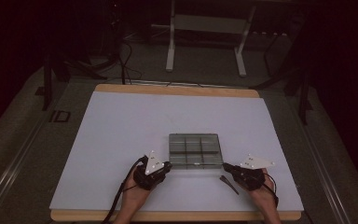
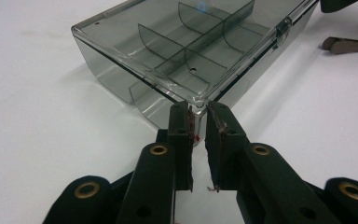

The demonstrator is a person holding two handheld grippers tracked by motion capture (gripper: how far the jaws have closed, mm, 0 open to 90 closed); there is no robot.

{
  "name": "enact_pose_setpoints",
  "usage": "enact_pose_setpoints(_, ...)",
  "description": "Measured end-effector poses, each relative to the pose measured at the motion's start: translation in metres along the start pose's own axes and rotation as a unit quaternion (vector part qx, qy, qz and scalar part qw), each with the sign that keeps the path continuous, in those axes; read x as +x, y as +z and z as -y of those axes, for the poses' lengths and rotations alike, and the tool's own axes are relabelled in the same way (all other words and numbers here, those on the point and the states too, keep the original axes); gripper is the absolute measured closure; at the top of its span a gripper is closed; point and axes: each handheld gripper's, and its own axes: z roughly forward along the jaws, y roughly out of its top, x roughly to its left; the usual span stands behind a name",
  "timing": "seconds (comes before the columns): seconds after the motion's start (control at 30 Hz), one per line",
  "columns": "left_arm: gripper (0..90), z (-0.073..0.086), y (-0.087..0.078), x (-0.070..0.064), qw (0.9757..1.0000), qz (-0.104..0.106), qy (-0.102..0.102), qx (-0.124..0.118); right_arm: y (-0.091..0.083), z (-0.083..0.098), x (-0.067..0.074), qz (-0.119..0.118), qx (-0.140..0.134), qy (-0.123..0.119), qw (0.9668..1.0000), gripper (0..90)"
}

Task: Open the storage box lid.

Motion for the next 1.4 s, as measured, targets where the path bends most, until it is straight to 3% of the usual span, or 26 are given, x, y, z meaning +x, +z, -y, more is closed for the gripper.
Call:
enact_pose_setpoints(0.27,78.9,0.002,0.000,0.003,1.0000,0.005,-0.006,0.000,0.000,-0.001,0.000,0.002,-0.003,0.001,1.0000,90.0)
enact_pose_setpoints(0.9,73.6,0.001,-0.001,0.009,0.9997,-0.019,-0.012,-0.011,-0.003,-0.007,-0.003,0.005,-0.023,0.007,0.9997,90.0)
enact_pose_setpoints(1.4,70.1,-0.012,0.003,0.009,0.9982,-0.045,0.008,-0.040,-0.003,-0.013,-0.004,0.005,-0.033,0.007,0.9994,90.0)
